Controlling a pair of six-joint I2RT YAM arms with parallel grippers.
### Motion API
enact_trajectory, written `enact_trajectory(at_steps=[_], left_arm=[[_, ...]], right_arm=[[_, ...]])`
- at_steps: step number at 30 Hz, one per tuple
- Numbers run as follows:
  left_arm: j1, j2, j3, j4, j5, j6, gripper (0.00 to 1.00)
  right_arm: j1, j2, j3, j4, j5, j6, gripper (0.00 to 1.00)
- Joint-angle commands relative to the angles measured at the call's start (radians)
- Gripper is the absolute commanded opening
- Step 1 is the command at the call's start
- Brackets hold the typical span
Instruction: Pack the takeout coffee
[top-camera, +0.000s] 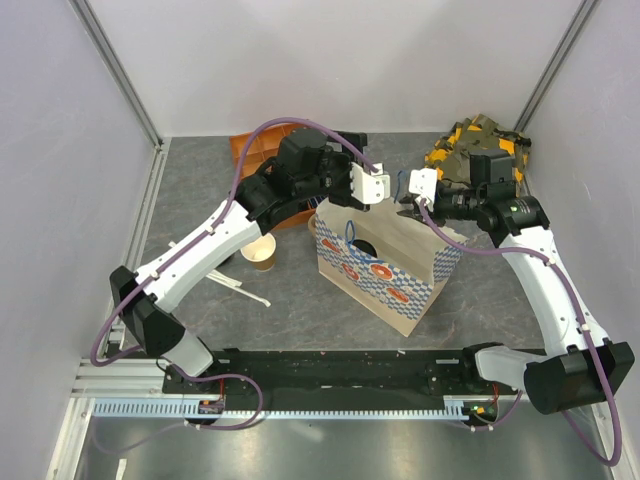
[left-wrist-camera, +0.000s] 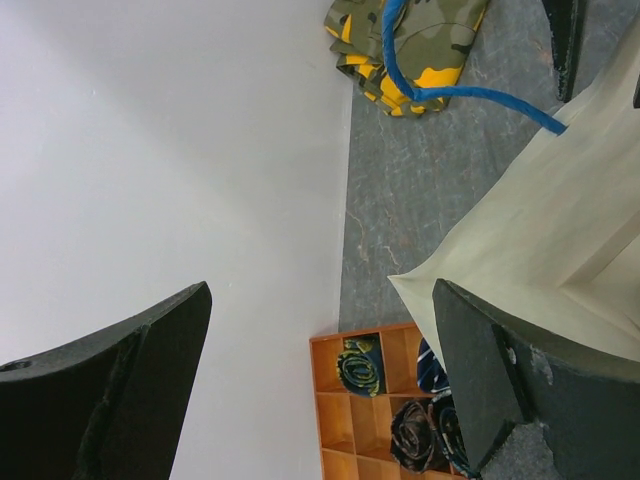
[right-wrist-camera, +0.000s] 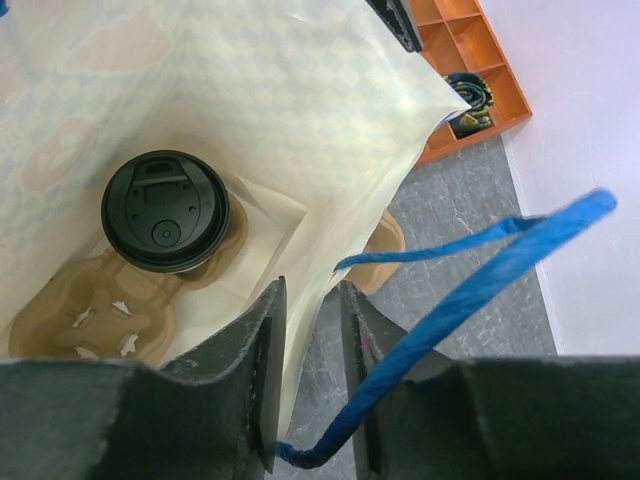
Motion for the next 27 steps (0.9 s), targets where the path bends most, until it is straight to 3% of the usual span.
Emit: enact_trajectory(at_steps=[1,3,5,6,7,10,13,19,27], left_arm=[[0.002,-0.052,0.018,0.044,-0.037,-0.05,1.0],[0.007,-0.049,0.023,0.047,-0.046,-0.047,1.0],[0.009,-0.037,0.035,0.051,-0.078,-0.051,1.0],[0.01,-0.029,0.05,0.05,-0.092,-0.062,1.0],[0.01,-0.026,0.056,0.051,-0.102,-0.062,1.0],[0.016,-0.024,0.047,0.071,-0.13,-0.05,1.0],[0.021,-0.024,0.04,0.09,-0.135,-0.042,1.0],[0.033,-0.012,0.056,0.098,-0.177,-0.079,1.0],[0.062,0.006,0.139,-0.011,-0.24,-0.2,1.0]], right_arm=[[-0.002,-0.011,0.005,0.055,-0.026,0.054,0.38],[0.0,-0.012,0.01,0.058,-0.026,0.068,0.41],[-0.002,-0.017,0.007,0.063,-0.026,0.074,0.53],[-0.003,-0.018,0.007,0.063,-0.023,0.078,0.6],[-0.002,-0.024,0.004,0.063,-0.022,0.082,0.73],[0.0,-0.031,-0.002,0.072,-0.003,0.108,0.92],[-0.002,-0.026,0.001,0.084,0.024,0.143,0.98],[-0.002,-0.029,0.019,0.094,0.06,0.199,0.98],[-0.005,-0.118,-0.016,0.097,0.083,0.24,0.98]])
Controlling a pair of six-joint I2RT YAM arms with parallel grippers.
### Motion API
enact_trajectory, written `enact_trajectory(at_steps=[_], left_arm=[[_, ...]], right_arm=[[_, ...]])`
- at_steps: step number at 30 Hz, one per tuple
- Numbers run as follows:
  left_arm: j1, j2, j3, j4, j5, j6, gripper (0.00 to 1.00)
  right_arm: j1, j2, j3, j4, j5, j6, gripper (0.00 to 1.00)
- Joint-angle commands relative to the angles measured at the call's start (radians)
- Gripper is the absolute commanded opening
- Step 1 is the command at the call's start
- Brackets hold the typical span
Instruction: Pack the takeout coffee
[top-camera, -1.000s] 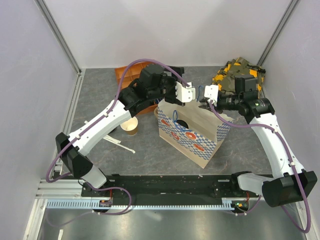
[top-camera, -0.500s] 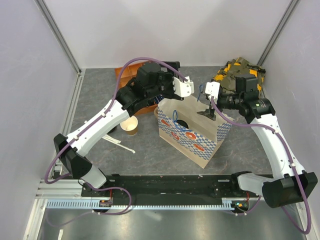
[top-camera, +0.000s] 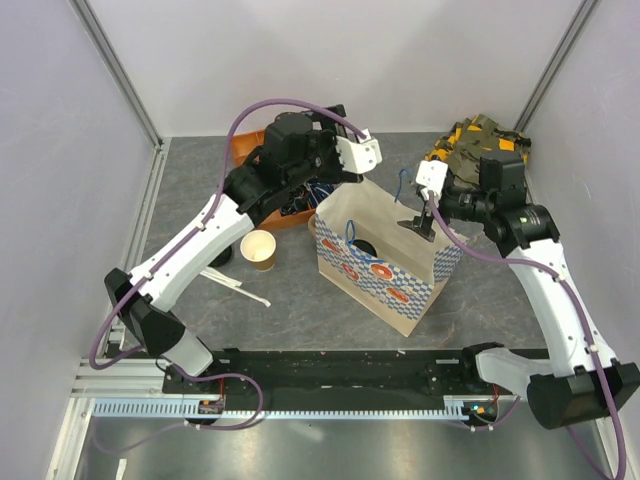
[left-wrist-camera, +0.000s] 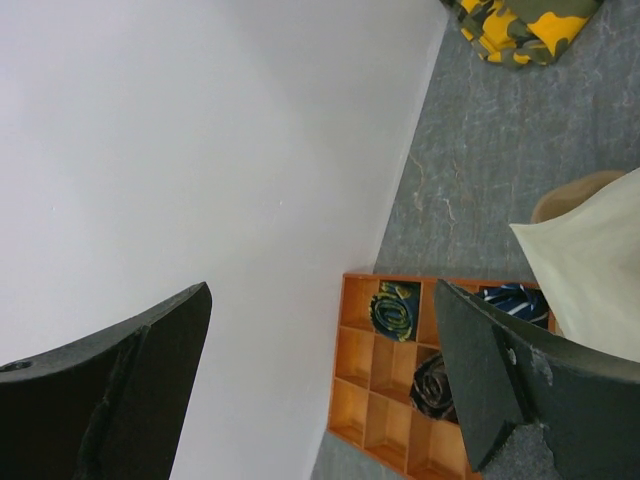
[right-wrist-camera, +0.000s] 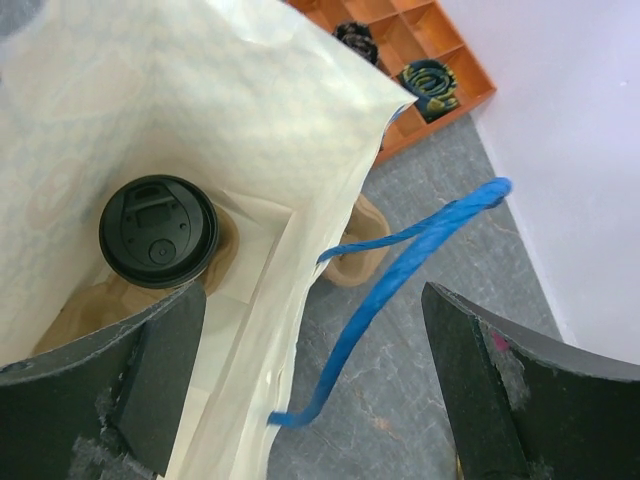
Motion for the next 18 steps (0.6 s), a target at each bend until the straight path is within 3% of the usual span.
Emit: enact_trajectory(at_steps=[1,11,18], left_arm=[[0.029,0.02,0.096,-0.054,-0.081,-0.128,1.0],[0.152,0.056,0.234,-0.244,-0.172,-0.384,1.0],[0.388,-0.008,0.205,-0.375,-0.071,-0.636,1.0]], right_arm=[[-0.006,-0.065,-0.01,0.028,0.021,0.06,0.98],[-0.014,-0.171,-0.037,0.024,0.108,0.174,0.98],[-0.014,-0.257,0.042,-0.019,0.182,0.281,0.98]])
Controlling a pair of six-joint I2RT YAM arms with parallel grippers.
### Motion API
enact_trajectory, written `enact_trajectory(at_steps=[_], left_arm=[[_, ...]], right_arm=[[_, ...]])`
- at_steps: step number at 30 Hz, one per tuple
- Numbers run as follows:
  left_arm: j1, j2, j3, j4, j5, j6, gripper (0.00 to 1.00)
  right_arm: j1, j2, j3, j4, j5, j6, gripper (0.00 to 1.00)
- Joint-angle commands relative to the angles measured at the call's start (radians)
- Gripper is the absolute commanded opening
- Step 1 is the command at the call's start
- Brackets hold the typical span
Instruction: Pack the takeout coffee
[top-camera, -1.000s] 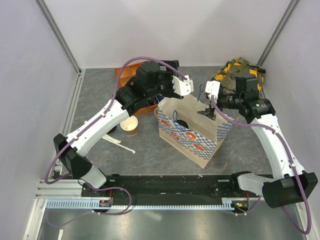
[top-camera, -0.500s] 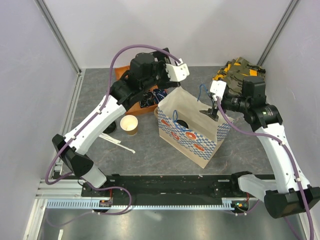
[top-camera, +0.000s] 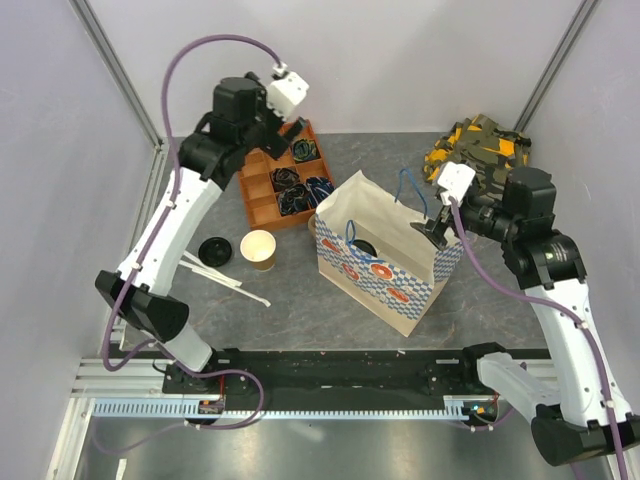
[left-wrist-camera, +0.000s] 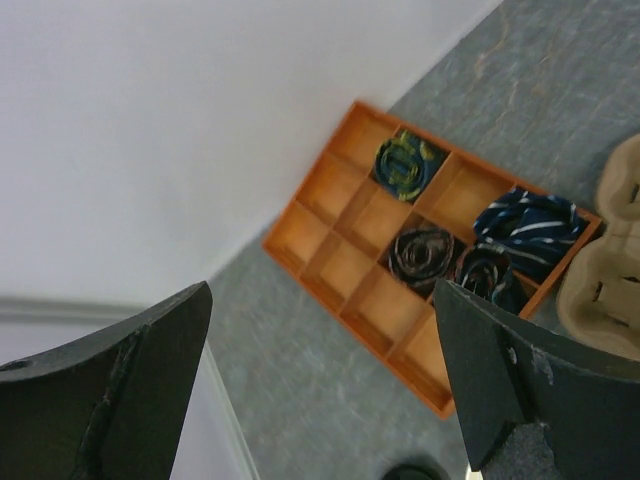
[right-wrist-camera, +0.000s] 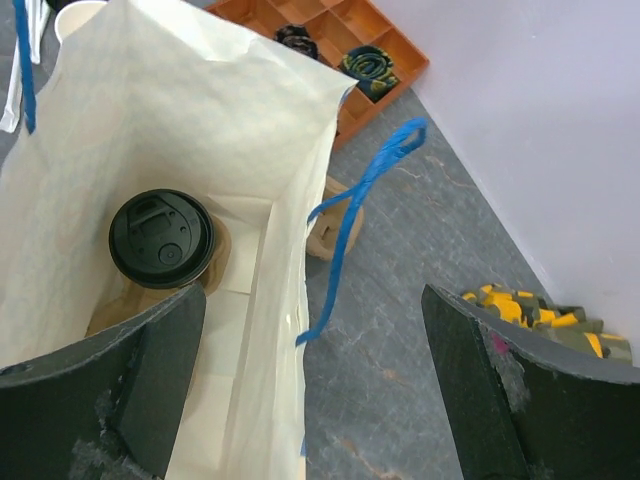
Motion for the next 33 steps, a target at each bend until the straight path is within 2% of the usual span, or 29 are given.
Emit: enact_trajectory(at_steps=[1,6,10,11,12,14,15,16,17,18,20,21,22,24,25,29,33], left_arm=[[0.15,-0.078,-0.03,-0.099,0.11,-0.238,1.0],[0.346,-0.155,-0.177,-0.197,0.347,-0.306,1.0],[0.453,-0.218,-0.332,-0.312,0.477,-0.2,1.0],[0.472,-0.233,-0.357,-0.332,0.506,-0.156,1.0],[0.487,-0.247,-0.401,-0.361,0.539,-0.05,1.0],[0.545,-0.281,-0.429,-0.491,0.58,0.088,1.0],[0.558,-0.299,-0.466,-0.539,0.64,0.254,0.98],[0.569,-0.343,-0.49,-0.588,0.668,0.35,0.97],[0.575,-0.366,-0.521,-0.704,0.686,0.453,0.95],[0.575,-0.391,-0.599,-0.741,0.682,0.625,0.9],[0.572,-0.475,-0.68,-0.824,0.674,0.764,0.86],[0.57,-0.504,-0.757,-0.843,0.669,0.89,0.83],[0.561,-0.527,-0.794,-0.845,0.663,0.929,0.81],[0.5,-0.578,-0.895,-0.803,0.622,0.963,0.73],[0.413,-0.59,-0.93,-0.786,0.601,0.975,0.71],[0.246,-0.67,-1.123,-0.592,0.519,0.957,0.65],[0.176,-0.675,-1.214,-0.469,0.565,0.99,0.64]], right_arm=[[-0.004,-0.064,0.092,-0.032,0.045,0.078,0.98],[-0.004,-0.076,0.209,-0.125,0.146,0.057,0.98],[-0.004,-0.044,0.276,-0.124,0.272,0.188,0.98],[-0.006,-0.025,0.289,-0.125,0.324,0.219,0.98],[-0.004,-0.015,0.315,-0.127,0.344,0.263,0.98],[-0.006,0.006,0.353,-0.116,0.376,0.293,0.98],[-0.004,0.011,0.359,-0.104,0.385,0.328,0.98],[-0.004,0.014,0.364,-0.086,0.393,0.351,0.98],[-0.004,0.023,0.37,-0.079,0.41,0.372,0.98],[-0.006,0.025,0.372,-0.075,0.415,0.406,0.98],[-0.006,0.028,0.369,-0.075,0.419,0.428,0.98],[-0.007,0.026,0.37,-0.075,0.424,0.445,0.98],[-0.004,0.025,0.372,-0.073,0.428,0.452,0.98],[-0.004,0.025,0.382,-0.082,0.429,0.457,0.98],[-0.007,0.025,0.389,-0.091,0.43,0.454,0.98],[-0.013,0.031,0.409,-0.122,0.424,0.448,0.98],[-0.015,0.037,0.415,-0.134,0.41,0.446,0.98]])
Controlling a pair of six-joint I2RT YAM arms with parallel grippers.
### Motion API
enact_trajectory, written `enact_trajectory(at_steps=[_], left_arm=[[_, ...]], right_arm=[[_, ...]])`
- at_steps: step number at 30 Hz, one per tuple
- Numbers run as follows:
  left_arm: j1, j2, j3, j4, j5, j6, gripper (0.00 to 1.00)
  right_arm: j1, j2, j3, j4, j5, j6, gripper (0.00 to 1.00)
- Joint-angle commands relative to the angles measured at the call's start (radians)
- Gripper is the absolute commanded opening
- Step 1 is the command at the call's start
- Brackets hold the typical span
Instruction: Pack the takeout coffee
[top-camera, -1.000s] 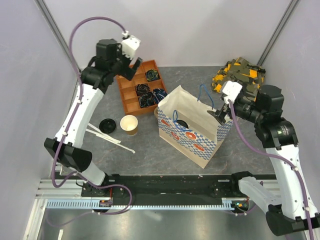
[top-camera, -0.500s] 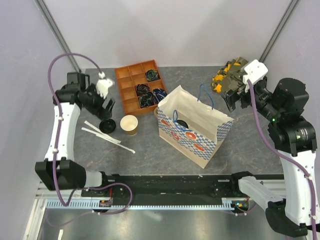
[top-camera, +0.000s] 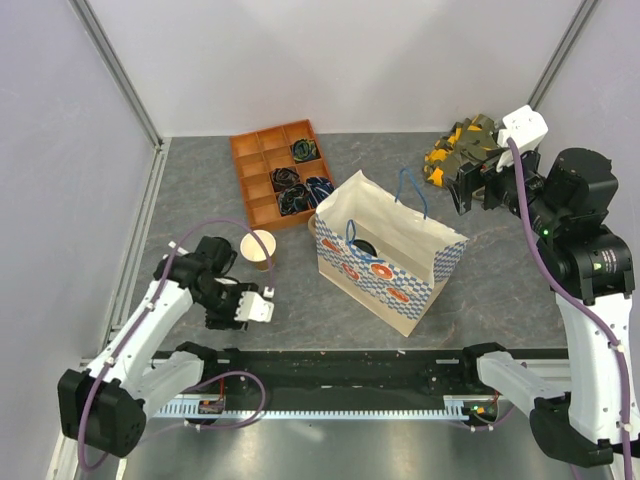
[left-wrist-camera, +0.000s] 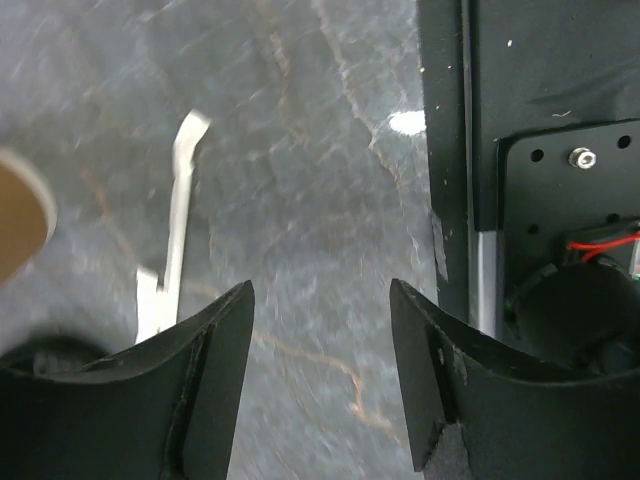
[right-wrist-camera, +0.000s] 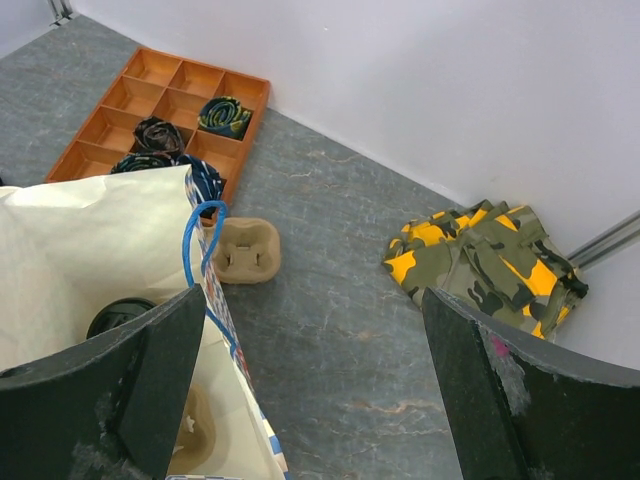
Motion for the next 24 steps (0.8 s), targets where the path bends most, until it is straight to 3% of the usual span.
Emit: enact_trajectory(at_steps=[1,12,24], left_arm=[[-0.066,-0.012,-0.073,0.159,0.021,0.124,0.63],[-0.117,0.141,-0.112,0.4,-0.044,0.083,0.55],[-0.184,0.289,-0.133,0.549,-0.134,0.023,0.46]], right_arm=[[-0.007,0.001,0.047,-0.015,0.0,0.026,0.98],[-0.012,-0.018,0.024,-0.026,-0.018,0.007,0.98],[-0.01,-0.007,0.028,-0.038,-0.026,-0.005,0.98]])
